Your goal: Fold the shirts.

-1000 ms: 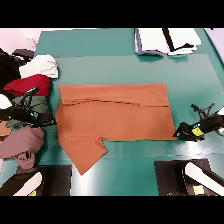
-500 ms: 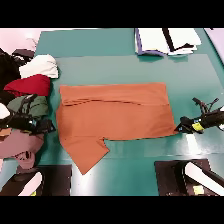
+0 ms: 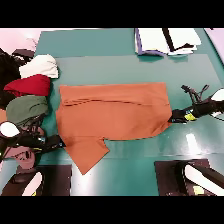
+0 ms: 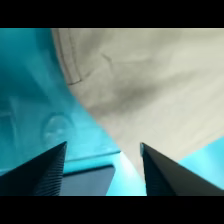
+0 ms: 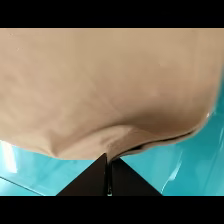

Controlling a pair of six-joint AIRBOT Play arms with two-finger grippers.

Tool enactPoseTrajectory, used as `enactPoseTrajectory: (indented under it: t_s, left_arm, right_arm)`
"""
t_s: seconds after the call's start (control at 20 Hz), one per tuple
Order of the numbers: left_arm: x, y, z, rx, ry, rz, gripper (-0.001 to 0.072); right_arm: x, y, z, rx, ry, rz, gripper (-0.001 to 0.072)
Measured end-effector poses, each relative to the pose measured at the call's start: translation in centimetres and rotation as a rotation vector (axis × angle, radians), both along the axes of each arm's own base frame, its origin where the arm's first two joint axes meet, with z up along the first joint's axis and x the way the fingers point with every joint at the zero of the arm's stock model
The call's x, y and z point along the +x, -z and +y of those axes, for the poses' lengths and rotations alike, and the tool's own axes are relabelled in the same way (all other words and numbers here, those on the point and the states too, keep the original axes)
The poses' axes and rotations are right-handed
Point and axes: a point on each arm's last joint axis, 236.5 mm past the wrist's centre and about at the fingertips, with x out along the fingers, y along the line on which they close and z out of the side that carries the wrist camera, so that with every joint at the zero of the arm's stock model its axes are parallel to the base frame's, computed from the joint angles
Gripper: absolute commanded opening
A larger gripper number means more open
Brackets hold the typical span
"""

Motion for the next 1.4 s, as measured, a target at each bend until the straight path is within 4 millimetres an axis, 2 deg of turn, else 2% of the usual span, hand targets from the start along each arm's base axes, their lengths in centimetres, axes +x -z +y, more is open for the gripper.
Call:
enactPoseTrajectory:
  t_s: [0.2,0.4,0.45,0.6,0.7,0.85,1.0,1.1,1.25,1.4]
  left_arm:
    - [-1.0,1.2,-2.2,-0.044,0.014,0.010,0.0568]
    - [-1.2,1.8,-3.6,-0.055,0.016,0.002,0.0168]
    - [-1.1,1.9,-3.8,-0.056,0.010,-0.002,0.0020]
    - [-0.6,1.5,-4.1,-0.059,0.015,-0.020,0.0022]
    - [0.4,0.1,-4.2,-0.056,0.034,-0.061,0.0022]
    - [1.9,-3.4,-3.8,-0.034,0.074,-0.163,0.0023]
    - [2.2,-7.3,-3.7,-0.026,0.118,-0.245,0.0023]
    - [2.3,-9.8,-3.6,-0.020,0.146,-0.284,0.0022]
    - [3.8,-12.6,-2.9,0.017,0.146,-0.382,0.0022]
    - [7.0,-13.2,-2.1,0.064,0.116,-0.452,0.0023]
  right_arm:
    - [1.2,-1.1,1.2,-0.011,-0.041,-0.044,0.0014]
    - [2.3,-2.2,1.4,-0.018,-0.048,-0.080,0.0014]
    - [2.5,-2.5,1.4,-0.019,-0.051,-0.088,0.0014]
    - [2.8,-3.7,1.4,-0.022,-0.063,-0.105,0.0014]
    - [2.3,-4.4,1.0,-0.049,-0.075,-0.111,0.0014]
    - [-0.1,-4.7,-0.5,-0.121,-0.080,-0.092,0.0014]
    - [-2.9,-5.1,-2.0,-0.167,-0.050,-0.075,0.0014]
    - [-4.0,-5.8,-3.2,-0.194,-0.010,-0.091,0.0014]
    - [-3.5,-7.5,-4.5,-0.228,0.037,-0.140,0.0013]
    - [-1.2,-8.4,-4.9,-0.239,0.033,-0.170,0.0013]
